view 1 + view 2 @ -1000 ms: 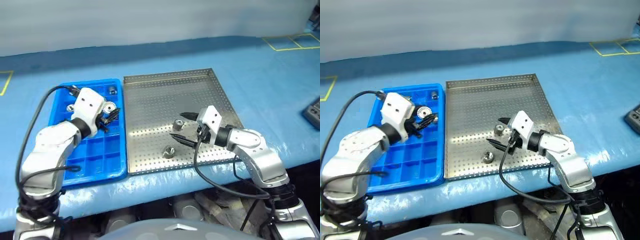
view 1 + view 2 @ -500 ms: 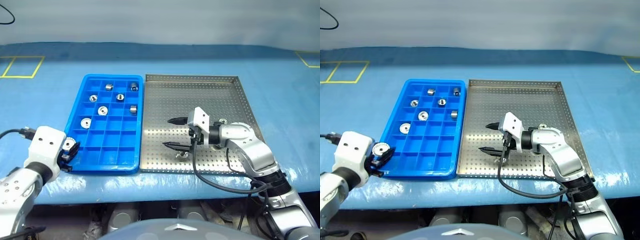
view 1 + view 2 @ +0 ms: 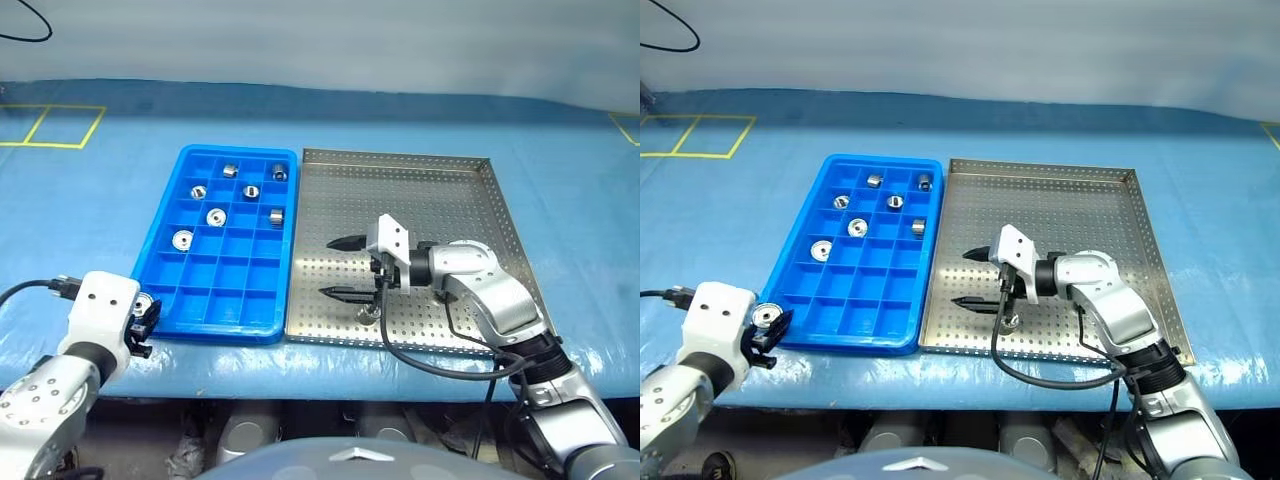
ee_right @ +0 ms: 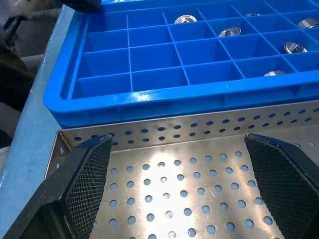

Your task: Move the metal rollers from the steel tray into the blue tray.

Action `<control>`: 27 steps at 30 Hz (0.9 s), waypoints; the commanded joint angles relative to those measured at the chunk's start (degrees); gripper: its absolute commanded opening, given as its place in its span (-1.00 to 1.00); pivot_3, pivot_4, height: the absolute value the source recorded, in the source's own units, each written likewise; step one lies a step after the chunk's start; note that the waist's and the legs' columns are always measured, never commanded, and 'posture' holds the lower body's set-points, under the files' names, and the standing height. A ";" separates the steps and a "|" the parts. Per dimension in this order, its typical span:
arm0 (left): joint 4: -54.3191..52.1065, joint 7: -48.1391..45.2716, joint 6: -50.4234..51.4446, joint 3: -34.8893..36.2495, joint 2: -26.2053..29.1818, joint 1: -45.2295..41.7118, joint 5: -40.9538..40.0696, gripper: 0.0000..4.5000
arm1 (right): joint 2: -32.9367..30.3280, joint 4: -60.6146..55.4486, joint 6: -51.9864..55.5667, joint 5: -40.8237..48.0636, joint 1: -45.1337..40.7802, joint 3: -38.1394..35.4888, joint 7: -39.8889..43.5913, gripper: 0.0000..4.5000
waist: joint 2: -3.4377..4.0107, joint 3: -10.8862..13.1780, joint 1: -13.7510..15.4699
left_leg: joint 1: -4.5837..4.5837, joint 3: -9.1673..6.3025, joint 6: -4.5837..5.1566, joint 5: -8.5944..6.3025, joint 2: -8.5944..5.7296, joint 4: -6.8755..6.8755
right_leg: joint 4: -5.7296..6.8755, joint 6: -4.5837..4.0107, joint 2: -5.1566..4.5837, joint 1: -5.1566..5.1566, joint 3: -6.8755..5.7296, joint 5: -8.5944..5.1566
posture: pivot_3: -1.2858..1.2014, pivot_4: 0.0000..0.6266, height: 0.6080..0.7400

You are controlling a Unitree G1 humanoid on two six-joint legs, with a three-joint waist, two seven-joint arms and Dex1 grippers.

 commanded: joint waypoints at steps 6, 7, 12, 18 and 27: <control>-0.30 -0.82 1.77 -0.63 0.18 -2.89 2.59 0.35 | -0.74 -2.97 -0.89 0.28 1.25 -2.35 -1.62 1.00 | 0.00 0.00 -0.56 | 0.00 -0.01 -0.02 0.01 0.00 0.00 | 0.00 -0.01 0.02 0.00 0.00 -0.01 | 0.05 -0.52 1.00; -0.19 -0.86 1.85 -0.67 0.20 -3.07 3.00 0.49 | -0.73 -3.06 -0.96 0.28 1.32 -2.39 -1.79 1.00 | 0.00 0.00 -0.59 | 0.00 -0.01 -0.03 0.02 0.01 -0.01 | 0.00 -0.01 0.02 0.00 0.00 -0.01 | 0.05 -0.52 1.00; 0.54 0.00 2.71 0.25 -1.03 -5.24 5.06 0.97 | -0.69 -3.02 -1.28 0.14 1.37 -2.60 -2.57 1.00 | 0.00 0.00 -0.60 | 0.01 -0.03 -0.08 0.05 0.02 -0.02 | 0.01 -0.02 0.06 0.00 -0.02 -0.01 | 0.05 -0.52 1.00; -0.30 -5.58 -5.30 -4.72 -3.68 -14.77 1.40 0.97 | -1.01 -4.02 -1.41 0.14 1.87 -4.05 -4.73 1.00 | -0.02 -0.01 -0.37 | -0.01 -0.08 -0.08 0.05 -0.01 -0.02 | -0.01 -0.02 0.01 0.04 -0.10 -0.01 | 0.02 -0.52 1.00; 13.26 -19.68 -15.98 -28.94 -6.04 -33.67 -0.22 0.97 | -5.73 -13.10 2.12 0.70 10.12 -12.18 -10.78 1.00 | 0.04 -0.05 -2.17 | -0.07 -0.08 -0.08 0.06 -0.05 -0.02 | -0.04 0.00 -0.02 0.03 -0.11 0.01 | -0.13 -0.52 1.00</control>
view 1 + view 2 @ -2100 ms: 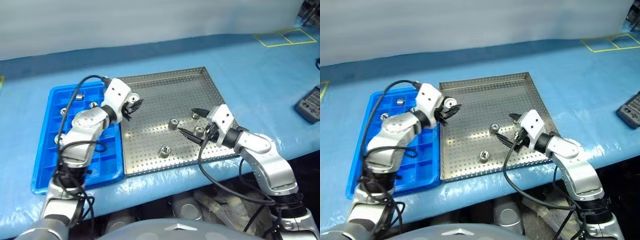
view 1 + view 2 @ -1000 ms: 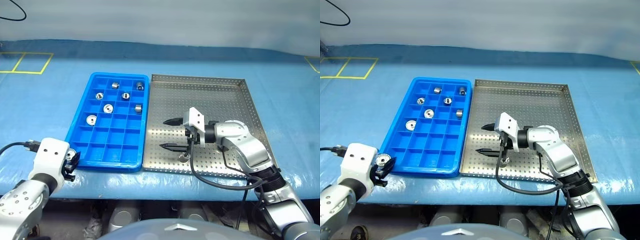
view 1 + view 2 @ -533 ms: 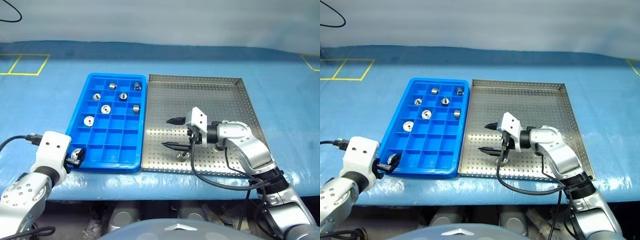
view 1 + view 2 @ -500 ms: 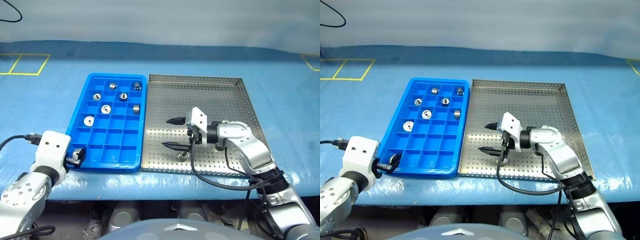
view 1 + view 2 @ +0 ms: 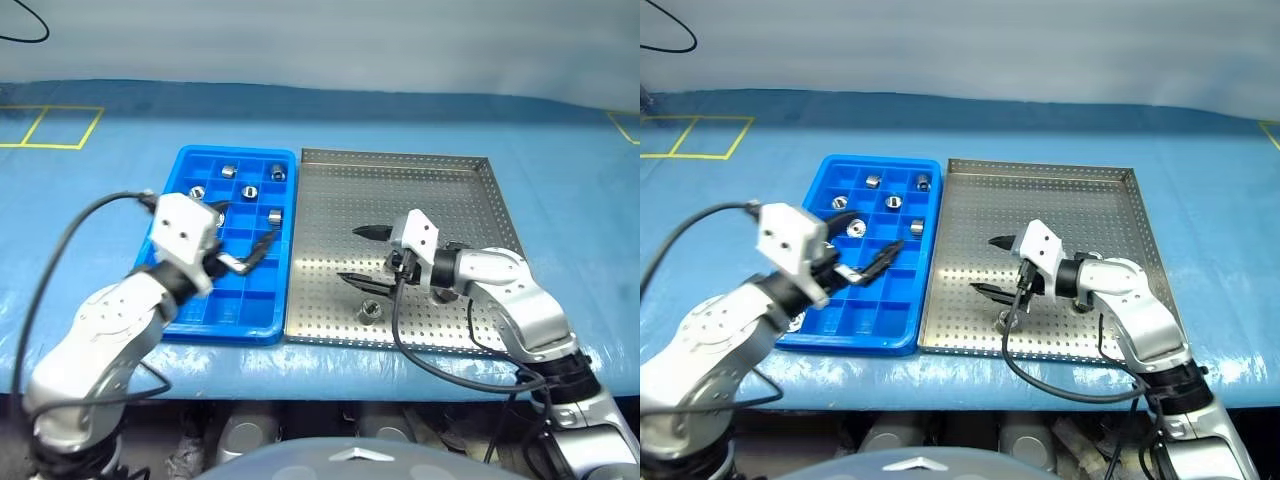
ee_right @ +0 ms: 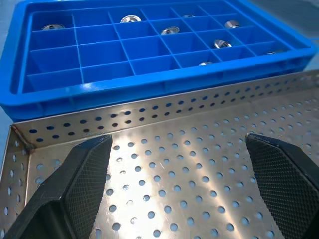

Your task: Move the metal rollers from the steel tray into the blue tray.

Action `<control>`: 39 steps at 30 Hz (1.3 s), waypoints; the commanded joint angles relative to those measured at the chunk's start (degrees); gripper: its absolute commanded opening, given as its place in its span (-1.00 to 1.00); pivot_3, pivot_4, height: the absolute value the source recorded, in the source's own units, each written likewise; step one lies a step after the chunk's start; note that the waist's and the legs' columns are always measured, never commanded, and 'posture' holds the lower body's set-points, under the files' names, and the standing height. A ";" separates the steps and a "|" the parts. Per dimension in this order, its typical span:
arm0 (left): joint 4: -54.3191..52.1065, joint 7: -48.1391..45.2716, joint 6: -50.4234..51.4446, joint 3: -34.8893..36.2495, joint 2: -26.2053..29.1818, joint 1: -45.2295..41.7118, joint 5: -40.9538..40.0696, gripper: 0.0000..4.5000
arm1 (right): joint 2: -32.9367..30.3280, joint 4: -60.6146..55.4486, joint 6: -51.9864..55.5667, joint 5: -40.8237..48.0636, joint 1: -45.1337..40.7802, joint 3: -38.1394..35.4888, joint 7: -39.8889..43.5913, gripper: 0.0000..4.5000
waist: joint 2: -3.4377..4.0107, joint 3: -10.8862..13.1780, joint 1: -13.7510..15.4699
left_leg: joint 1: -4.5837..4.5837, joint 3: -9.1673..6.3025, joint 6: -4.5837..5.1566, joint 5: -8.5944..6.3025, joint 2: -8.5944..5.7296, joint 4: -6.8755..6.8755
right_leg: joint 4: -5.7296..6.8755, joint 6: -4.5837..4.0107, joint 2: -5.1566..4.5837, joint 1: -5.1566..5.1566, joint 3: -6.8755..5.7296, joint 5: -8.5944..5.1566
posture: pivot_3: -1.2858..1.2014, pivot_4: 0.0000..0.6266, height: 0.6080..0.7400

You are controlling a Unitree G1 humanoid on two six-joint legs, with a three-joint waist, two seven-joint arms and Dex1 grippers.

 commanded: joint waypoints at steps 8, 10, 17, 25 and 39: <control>16.50 -13.86 -5.75 -22.24 6.09 -9.67 6.95 0.97 | -4.21 -10.99 4.52 1.15 13.36 -13.33 -8.07 1.00 | 0.00 0.02 -5.39 | 0.07 0.31 0.14 -0.07 0.12 -0.05 | 0.02 0.09 0.29 -0.07 0.32 0.03 | -0.22 -0.52 1.00; 18.96 -15.08 -7.08 -24.44 6.06 -10.67 8.59 0.97 | -3.99 -12.27 4.95 1.53 14.61 -13.91 -8.76 1.00 | 0.00 0.02 -6.67 | 0.14 0.45 0.38 -0.20 0.13 -0.03 | 0.03 0.14 0.63 -0.06 0.49 0.05 | -0.24 -0.52 1.00; 26.28 -17.65 -9.95 -29.11 2.75 -12.43 11.82 0.97 | -3.55 -14.33 6.07 2.25 15.51 -13.68 -10.28 1.00 | -0.01 0.02 -9.98 | 0.15 0.59 0.52 -0.25 0.11 0.07 | 0.00 0.87 0.75 -0.05 0.83 0.21 | -0.25 -0.52 1.00; 32.57 -17.54 -11.26 -32.68 -0.61 -13.63 16.63 0.97 | -3.76 -14.27 6.37 2.55 14.44 -12.84 -10.60 1.00 | 0.00 0.02 -11.38 | 0.14 0.58 0.54 -0.26 0.11 0.07 | 0.02 0.89 0.77 -0.09 0.95 0.23 | -0.24 -0.52 1.00; 36.69 -17.67 -12.23 -32.53 -3.79 -13.75 20.60 0.57 | -3.16 -14.30 6.31 2.37 13.63 -12.18 -10.76 1.00 | 0.02 0.00 -11.44 | 0.15 0.58 0.55 -0.26 0.09 0.07 | 0.02 0.93 0.75 -0.08 1.07 0.26 | -0.24 -0.52 1.00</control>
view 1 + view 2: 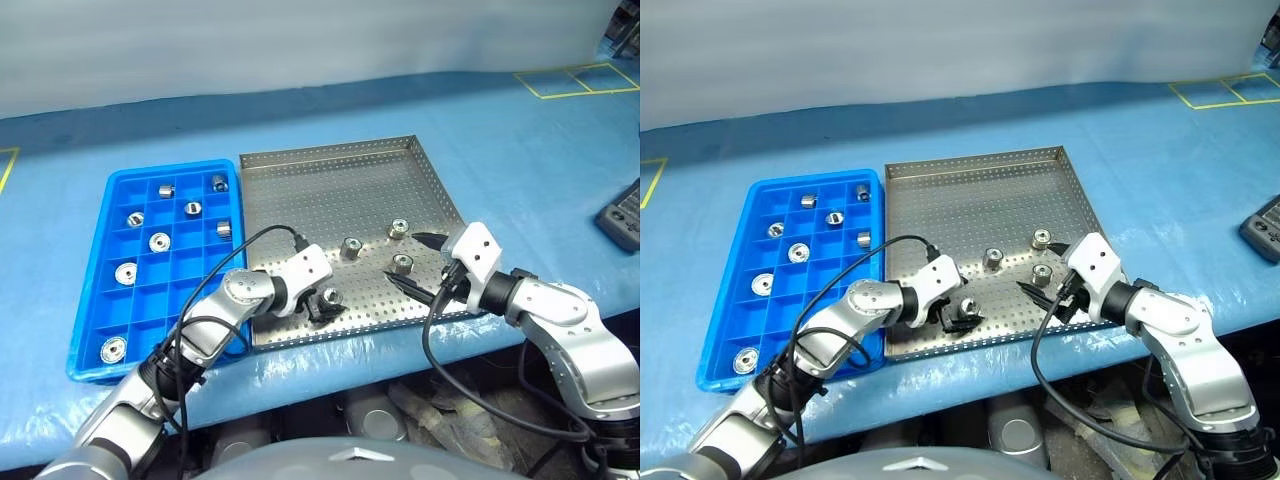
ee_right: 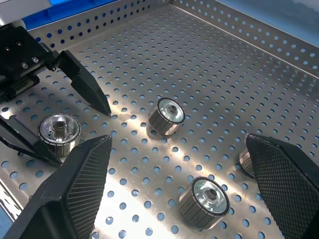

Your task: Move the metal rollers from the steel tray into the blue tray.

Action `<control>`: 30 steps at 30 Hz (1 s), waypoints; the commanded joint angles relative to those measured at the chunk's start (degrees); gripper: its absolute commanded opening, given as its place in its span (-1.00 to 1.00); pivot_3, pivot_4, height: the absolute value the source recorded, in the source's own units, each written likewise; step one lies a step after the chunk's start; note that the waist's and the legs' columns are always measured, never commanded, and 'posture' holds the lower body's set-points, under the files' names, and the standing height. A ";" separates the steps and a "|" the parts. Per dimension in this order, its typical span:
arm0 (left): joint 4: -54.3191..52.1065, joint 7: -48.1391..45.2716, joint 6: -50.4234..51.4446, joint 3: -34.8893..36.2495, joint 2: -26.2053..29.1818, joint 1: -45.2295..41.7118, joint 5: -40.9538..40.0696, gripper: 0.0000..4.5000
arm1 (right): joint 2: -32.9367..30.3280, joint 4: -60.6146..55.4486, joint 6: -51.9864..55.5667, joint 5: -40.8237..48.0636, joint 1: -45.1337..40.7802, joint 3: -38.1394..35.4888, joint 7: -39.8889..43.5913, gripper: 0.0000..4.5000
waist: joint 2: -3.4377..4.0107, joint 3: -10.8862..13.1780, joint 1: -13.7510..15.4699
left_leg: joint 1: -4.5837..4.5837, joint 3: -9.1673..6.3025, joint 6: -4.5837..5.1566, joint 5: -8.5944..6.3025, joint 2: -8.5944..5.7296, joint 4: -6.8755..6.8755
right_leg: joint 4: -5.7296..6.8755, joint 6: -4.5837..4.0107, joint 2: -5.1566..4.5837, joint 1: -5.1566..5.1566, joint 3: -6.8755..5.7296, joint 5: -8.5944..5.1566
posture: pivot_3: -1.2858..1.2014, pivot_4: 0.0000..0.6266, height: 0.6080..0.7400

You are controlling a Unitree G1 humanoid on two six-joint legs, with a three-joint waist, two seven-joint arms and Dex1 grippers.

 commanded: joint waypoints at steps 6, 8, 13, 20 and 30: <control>-0.32 -0.89 -0.24 0.32 0.08 0.08 1.70 0.57 | 0.53 -1.91 -1.01 0.55 -1.28 -0.01 -0.38 1.00 | 0.00 0.00 0.00 | 0.00 0.00 0.00 0.00 0.00 0.00 | 0.00 0.00 0.00 0.00 0.01 0.02 | -0.23 -0.52 1.00; -0.41 -0.95 -0.11 0.59 -0.07 0.27 1.75 0.57 | 0.65 -1.81 -1.10 0.47 -1.43 0.14 -0.41 1.00 | 0.01 -0.01 0.00 | 0.00 0.00 0.00 0.00 0.00 0.00 | 0.00 0.00 0.00 0.00 0.01 0.02 | -0.23 -0.52 1.00; -0.57 -0.86 0.35 1.07 0.03 0.43 2.16 0.17 | 0.88 -1.57 -1.41 0.31 -1.75 0.28 -0.40 1.00 | 0.01 -0.01 0.02 | 0.00 0.00 0.00 0.00 0.00 0.00 | 0.01 -0.01 0.00 0.00 0.01 0.03 | -0.23 -0.52 1.00; -0.60 -0.41 -0.15 1.70 0.06 0.65 2.67 0.17 | 1.09 -1.15 -1.76 0.02 -2.41 0.58 -0.46 1.00 | 0.01 -0.01 0.11 | 0.01 0.00 0.00 0.00 0.00 0.00 | 0.01 -0.09 -0.02 0.00 0.01 0.09 | -0.22 -0.52 1.00; -0.31 -0.23 -0.32 2.76 -0.80 0.93 2.28 -0.22 | 1.12 -0.69 -2.03 -0.21 -3.18 0.72 -0.21 1.00 | 0.01 -0.01 0.22 | 0.00 0.00 0.00 0.00 0.00 0.00 | 0.01 -0.14 -0.02 -0.01 0.01 0.12 | -0.22 -0.52 1.00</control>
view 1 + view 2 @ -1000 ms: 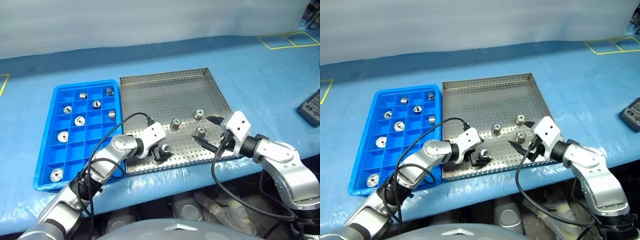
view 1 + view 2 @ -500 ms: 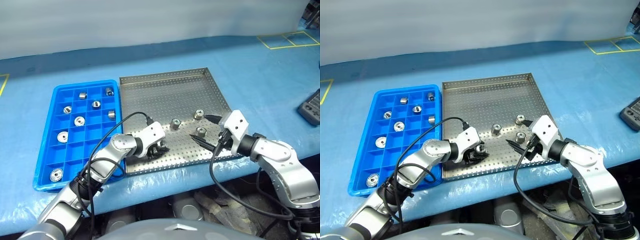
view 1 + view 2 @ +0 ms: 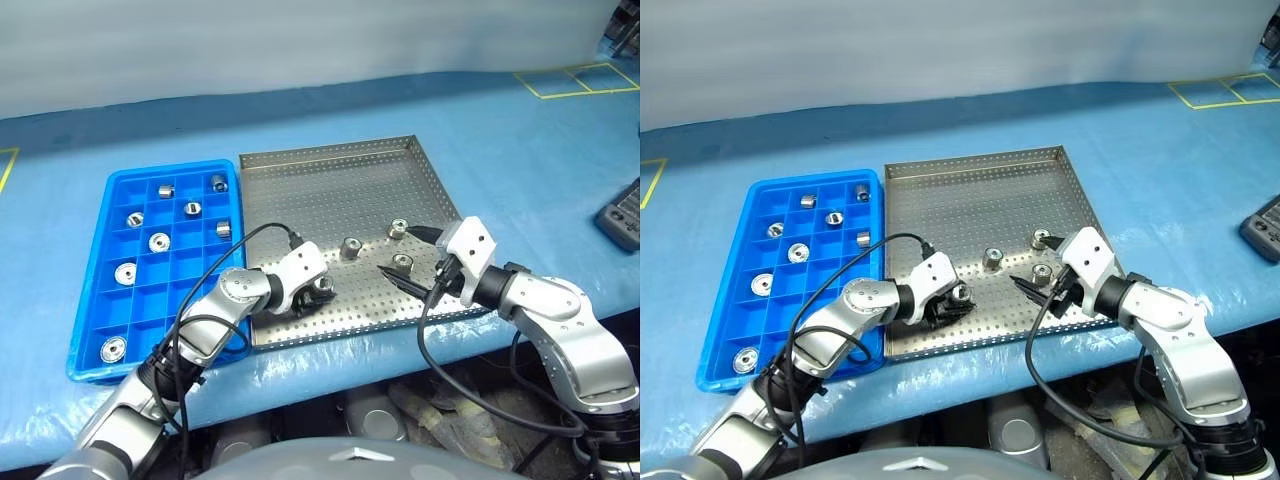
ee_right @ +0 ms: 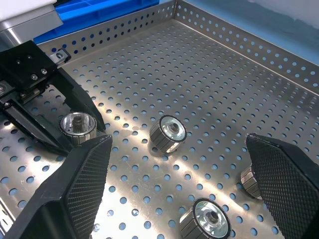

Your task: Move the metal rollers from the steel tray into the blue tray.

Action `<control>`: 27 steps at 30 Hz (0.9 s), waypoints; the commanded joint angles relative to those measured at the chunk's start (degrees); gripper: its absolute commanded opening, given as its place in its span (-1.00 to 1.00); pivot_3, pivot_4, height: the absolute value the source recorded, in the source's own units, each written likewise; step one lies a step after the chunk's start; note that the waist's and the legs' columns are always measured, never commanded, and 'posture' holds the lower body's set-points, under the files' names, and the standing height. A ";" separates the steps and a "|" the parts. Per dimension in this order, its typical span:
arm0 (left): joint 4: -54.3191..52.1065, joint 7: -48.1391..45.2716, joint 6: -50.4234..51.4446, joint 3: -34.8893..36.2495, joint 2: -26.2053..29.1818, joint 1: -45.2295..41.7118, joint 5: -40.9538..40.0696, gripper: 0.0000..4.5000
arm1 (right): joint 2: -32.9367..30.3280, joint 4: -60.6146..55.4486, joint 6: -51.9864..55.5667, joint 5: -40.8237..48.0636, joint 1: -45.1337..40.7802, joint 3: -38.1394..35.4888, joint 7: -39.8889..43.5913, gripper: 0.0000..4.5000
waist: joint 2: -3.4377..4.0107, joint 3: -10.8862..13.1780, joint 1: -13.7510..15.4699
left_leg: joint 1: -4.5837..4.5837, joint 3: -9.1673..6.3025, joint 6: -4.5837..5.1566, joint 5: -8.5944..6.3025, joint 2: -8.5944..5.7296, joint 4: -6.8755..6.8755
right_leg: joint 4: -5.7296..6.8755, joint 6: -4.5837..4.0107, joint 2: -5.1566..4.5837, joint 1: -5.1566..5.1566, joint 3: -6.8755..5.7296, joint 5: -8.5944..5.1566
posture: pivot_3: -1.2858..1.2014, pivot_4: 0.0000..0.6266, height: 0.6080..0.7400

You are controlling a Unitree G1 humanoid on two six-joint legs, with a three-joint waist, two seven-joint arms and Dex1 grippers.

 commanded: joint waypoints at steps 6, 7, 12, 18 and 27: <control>-0.27 0.13 -0.35 0.67 -0.23 -0.19 0.86 -0.22 | 0.11 -0.67 -1.86 0.14 -0.87 -0.37 -0.29 1.00 | 0.00 0.00 0.04 | 0.00 0.00 0.00 0.00 0.00 0.00 | 0.00 0.00 0.00 0.00 0.00 0.00 | -0.22 -0.52 1.00; -0.21 0.17 -0.44 0.68 -0.24 -0.22 0.95 -0.22 | 0.11 -0.61 -1.91 0.11 -0.90 -0.33 -0.30 1.00 | 0.00 0.00 0.03 | 0.00 0.00 0.00 0.00 -0.01 0.00 | 0.00 0.00 0.00 0.00 0.00 0.00 | -0.22 -0.52 1.00; -1.21 1.48 -0.78 2.23 -0.70 -0.06 0.82 -0.22 | 0.16 -0.45 -2.11 0.12 -1.08 -0.07 -0.29 1.00 | 0.00 0.00 0.04 | 0.00 0.00 0.00 0.00 0.00 0.00 | 0.00 0.00 -0.01 0.00 0.00 0.01 | -0.22 -0.52 1.00; -8.67 3.89 1.96 10.84 -0.24 1.77 -2.74 -0.22 | 1.25 0.98 -2.08 1.48 -1.53 1.88 1.38 1.00 | 0.00 0.00 0.04 | -0.02 -0.01 -0.01 0.00 0.04 0.00 | 0.00 -0.01 -0.11 -0.05 0.01 0.01 | -0.20 -0.52 1.00; -26.11 6.92 10.00 26.11 7.15 10.57 -5.68 -0.22 | 3.31 7.29 -3.26 0.93 -5.81 8.23 6.24 1.00 | -0.02 0.03 1.32 | 0.00 -0.02 -0.05 0.02 0.07 0.00 | 0.02 -0.02 -0.19 -0.07 0.00 0.01 | -0.11 -0.52 1.00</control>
